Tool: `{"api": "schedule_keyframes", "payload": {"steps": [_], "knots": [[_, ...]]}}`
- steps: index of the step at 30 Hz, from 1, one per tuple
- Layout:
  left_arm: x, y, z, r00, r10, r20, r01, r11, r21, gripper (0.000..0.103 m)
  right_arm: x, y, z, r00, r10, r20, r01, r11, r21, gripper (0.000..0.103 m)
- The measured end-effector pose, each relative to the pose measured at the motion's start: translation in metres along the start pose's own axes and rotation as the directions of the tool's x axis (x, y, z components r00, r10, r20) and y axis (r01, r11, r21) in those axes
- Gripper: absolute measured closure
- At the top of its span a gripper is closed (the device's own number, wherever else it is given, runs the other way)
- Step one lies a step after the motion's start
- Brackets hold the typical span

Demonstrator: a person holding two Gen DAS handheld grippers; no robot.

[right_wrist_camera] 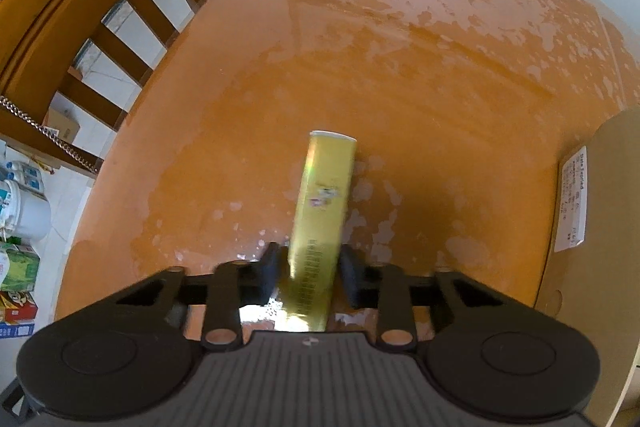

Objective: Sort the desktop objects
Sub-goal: 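Lower the right gripper onto the gold-red tube box and close, then lift the gold-red tube box off the table with the right gripper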

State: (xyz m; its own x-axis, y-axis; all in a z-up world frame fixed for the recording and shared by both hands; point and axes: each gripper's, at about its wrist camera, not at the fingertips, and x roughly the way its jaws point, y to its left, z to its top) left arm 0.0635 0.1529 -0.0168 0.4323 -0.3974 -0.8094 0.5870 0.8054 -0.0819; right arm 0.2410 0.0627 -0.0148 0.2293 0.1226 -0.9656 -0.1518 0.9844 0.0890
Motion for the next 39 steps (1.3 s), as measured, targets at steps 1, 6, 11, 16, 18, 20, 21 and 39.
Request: {"api": "schedule_keyframes", "payload": {"steps": [1,6,11,16,18,20,21,39], "knots": [[-0.002,0.002,-0.001,1.0,-0.001,0.0,0.001,1.0,0.001,0.019,0.0,0.0,0.0,1.0,0.0,-0.003,0.0,1.0,-0.004,0.071],[-0.005,0.005,-0.002,1.0,-0.002,0.0,0.002,1.0,0.0,0.019,-0.002,0.0,-0.003,1.0,-0.005,-0.005,0.004,1.0,-0.018,0.072],[-0.008,0.009,-0.003,1.0,0.002,-0.001,-0.002,1.0,-0.007,0.019,-0.004,0.001,-0.006,1.0,0.003,-0.017,-0.004,0.999,-0.043,0.074],[-0.008,0.011,-0.004,1.0,0.002,-0.008,-0.002,1.0,-0.013,0.019,-0.012,-0.001,-0.022,0.999,0.017,-0.035,-0.02,0.997,-0.075,0.074],[-0.007,0.011,-0.005,1.0,0.0,-0.012,0.0,1.0,-0.014,0.019,-0.015,-0.003,-0.029,0.999,0.023,-0.044,-0.027,0.996,-0.086,0.074],[-0.006,0.011,-0.005,1.0,-0.001,-0.015,0.001,1.0,-0.011,0.019,-0.016,-0.005,-0.033,0.998,0.024,-0.051,-0.028,0.996,-0.088,0.074],[-0.005,0.011,-0.005,1.0,-0.001,-0.017,0.001,1.0,-0.009,0.019,-0.017,-0.006,-0.034,0.999,0.023,-0.047,-0.027,0.996,-0.088,0.074],[-0.008,0.013,-0.005,1.0,-0.005,-0.026,0.004,1.0,-0.011,0.019,-0.001,0.004,-0.022,0.998,0.006,-0.062,-0.013,0.994,-0.106,0.063]]}}
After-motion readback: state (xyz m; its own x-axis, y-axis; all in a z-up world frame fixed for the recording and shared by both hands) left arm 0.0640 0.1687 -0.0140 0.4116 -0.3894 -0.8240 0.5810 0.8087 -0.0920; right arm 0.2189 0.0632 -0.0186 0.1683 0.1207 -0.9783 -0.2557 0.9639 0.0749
